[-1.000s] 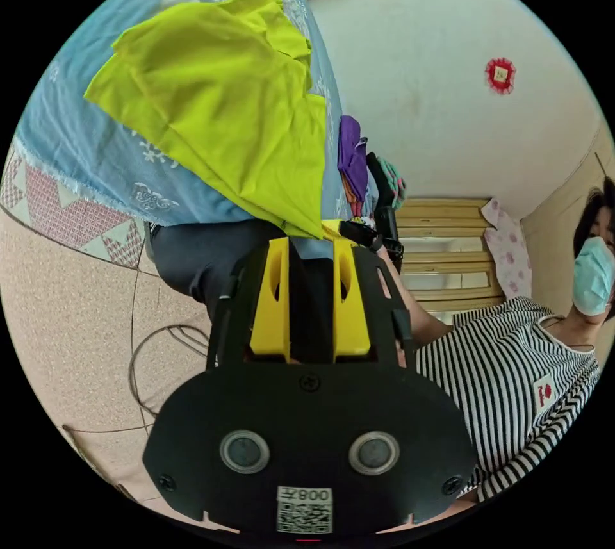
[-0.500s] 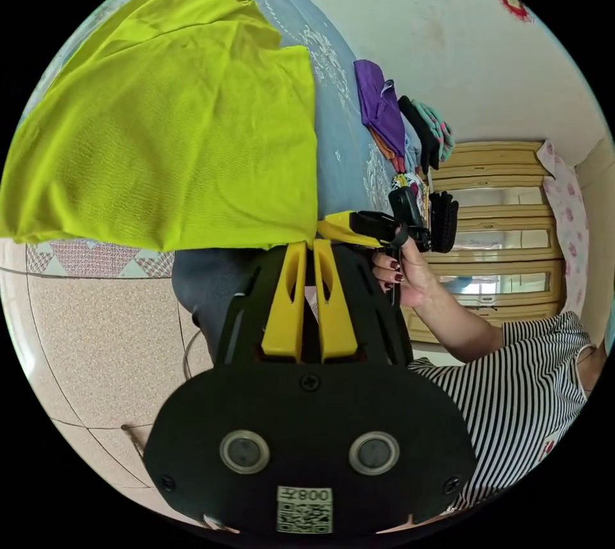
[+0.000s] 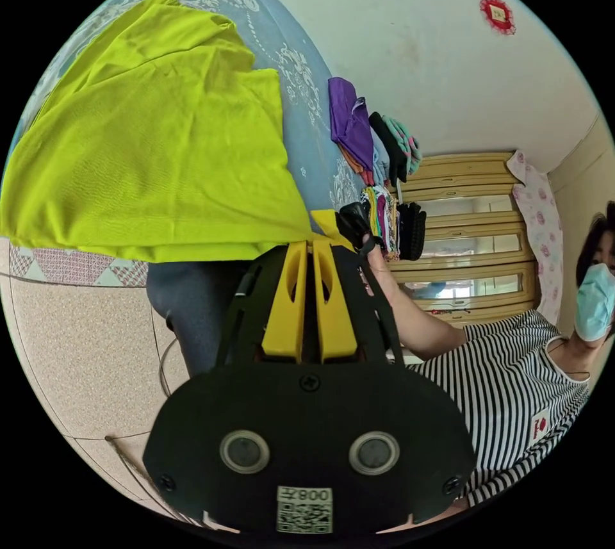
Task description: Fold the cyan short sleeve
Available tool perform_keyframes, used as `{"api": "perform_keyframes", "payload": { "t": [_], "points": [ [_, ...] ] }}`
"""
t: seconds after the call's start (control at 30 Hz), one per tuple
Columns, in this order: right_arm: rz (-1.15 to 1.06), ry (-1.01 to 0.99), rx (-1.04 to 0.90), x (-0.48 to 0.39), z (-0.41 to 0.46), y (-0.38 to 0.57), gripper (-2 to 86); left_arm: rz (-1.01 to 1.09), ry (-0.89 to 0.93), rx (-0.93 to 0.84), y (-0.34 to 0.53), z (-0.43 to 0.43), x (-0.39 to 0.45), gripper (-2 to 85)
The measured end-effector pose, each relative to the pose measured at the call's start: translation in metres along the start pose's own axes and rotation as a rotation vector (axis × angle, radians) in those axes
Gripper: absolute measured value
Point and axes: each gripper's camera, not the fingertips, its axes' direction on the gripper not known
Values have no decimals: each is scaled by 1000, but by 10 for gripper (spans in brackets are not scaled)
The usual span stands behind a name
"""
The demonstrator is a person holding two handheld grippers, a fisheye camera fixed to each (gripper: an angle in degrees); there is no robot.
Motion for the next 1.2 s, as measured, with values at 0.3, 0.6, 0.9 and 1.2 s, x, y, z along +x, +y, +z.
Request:
{"api": "perform_keyframes", "payload": {
  "t": [0.3,0.6,0.9,1.2],
  "points": [
    [22,-27,-38,16,17,17,100,46,-81,-50,-6,20,42,6],
    [69,24,-14,36,11,37,95,-4,-284,-20,12,12,64,54],
    [75,74,-6,40,15,52,102,67,-416,-28,0,27,93,30],
    [89,5,-24,44,34,59,125,157,-444,-57,14,26,113,14]
  ]
}}
